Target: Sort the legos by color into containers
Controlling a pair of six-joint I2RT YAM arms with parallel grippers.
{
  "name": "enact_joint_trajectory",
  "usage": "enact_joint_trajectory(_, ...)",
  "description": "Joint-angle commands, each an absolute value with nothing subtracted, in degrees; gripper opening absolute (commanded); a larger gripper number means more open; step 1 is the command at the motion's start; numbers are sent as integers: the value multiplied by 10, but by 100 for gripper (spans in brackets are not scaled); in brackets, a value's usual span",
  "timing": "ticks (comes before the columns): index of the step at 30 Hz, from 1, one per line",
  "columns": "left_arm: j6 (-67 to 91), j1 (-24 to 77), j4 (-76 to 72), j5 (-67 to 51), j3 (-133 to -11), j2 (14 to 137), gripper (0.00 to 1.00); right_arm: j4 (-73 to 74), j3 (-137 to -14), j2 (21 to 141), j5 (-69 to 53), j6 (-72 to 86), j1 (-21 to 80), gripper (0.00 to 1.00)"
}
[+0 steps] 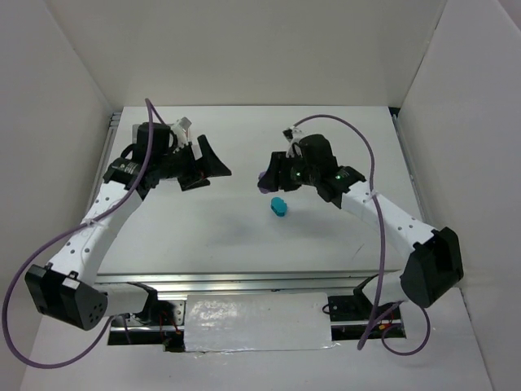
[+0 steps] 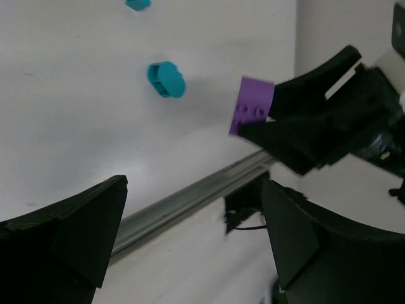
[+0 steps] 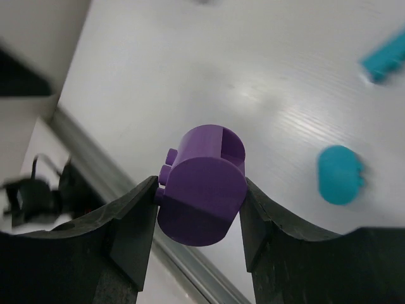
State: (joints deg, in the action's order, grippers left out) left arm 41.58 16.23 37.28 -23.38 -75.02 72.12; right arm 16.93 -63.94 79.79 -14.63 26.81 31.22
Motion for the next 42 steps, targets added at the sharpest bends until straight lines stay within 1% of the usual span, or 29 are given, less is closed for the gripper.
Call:
enact_joint_trajectory(1,557,170,281,-349,-733,730,100,171,-670,792,-349,108,353,0)
enact_joint_trajectory(4,586,183,268,-368,-745,740,100,180,-685,768,-337,84,393,0)
enact_joint_trajectory(7,582,192,304,-374,-760,754,99,147,-679,742,-350,90,401,0)
enact_joint_trajectory(13,576,215,317,-364,-743,741,98,184,-720,750,-343,67,407,0)
enact_joint_trajectory(18,591,233,291,-376,-718,729,84,177,-725,751,-340,69,410,0)
enact_joint_trajectory(20,594,238,284,-382,-719,727,82,177,-729,754,-339,68,414,0)
enact_joint_trajectory(22,599,250,275,-391,-727,730,75,180,-732,759,-333,65,417,0)
enact_joint_trajectory(23,599,254,274,-393,-732,731,66,181,-730,760,-322,62,418,0)
enact_joint_trajectory(25,599,269,272,-396,-744,737,55,176,-724,758,-316,58,418,0)
enact_joint_trajectory(26,598,272,272,-399,-746,738,42,168,-716,755,-310,56,419,0)
enact_joint_trajectory(28,592,278,272,-407,-751,745,29,163,-712,753,-309,55,417,0)
enact_joint_trajectory(29,588,279,275,-409,-751,748,6,165,-713,755,-309,54,417,0)
enact_joint_trajectory(30,576,278,282,-408,-755,752,0,167,-714,755,-306,56,417,2)
enact_joint_trajectory(31,569,277,289,-402,-758,754,0,169,-713,756,-300,68,417,39)
enact_joint_trajectory(32,560,276,300,-396,-765,757,0,166,-711,754,-294,76,417,73)
enact_joint_trajectory(33,538,272,309,-387,-785,762,0,165,-707,752,-285,80,417,99)
enact_joint_trajectory(35,508,261,361,-317,-815,766,0,157,-687,736,-278,92,414,100)
enact_joint_trajectory(36,473,245,379,-285,-850,773,0,151,-676,727,-273,98,409,100)
enact_joint_trajectory(37,458,235,398,-212,-868,777,0,146,-656,717,-275,107,405,100)
enact_joint_trajectory(38,438,222,414,-181,-881,780,0,137,-645,695,-278,113,400,100)
enact_joint_trajectory(40,428,164,421,-113,-895,787,0,132,-615,672,-278,126,385,100)
enact_joint_trajectory(41,425,119,408,-91,-887,790,0,129,-606,646,-273,130,382,100)
enact_joint_trajectory(42,425,100,400,-66,-883,792,0,128,-598,634,-269,134,380,100)
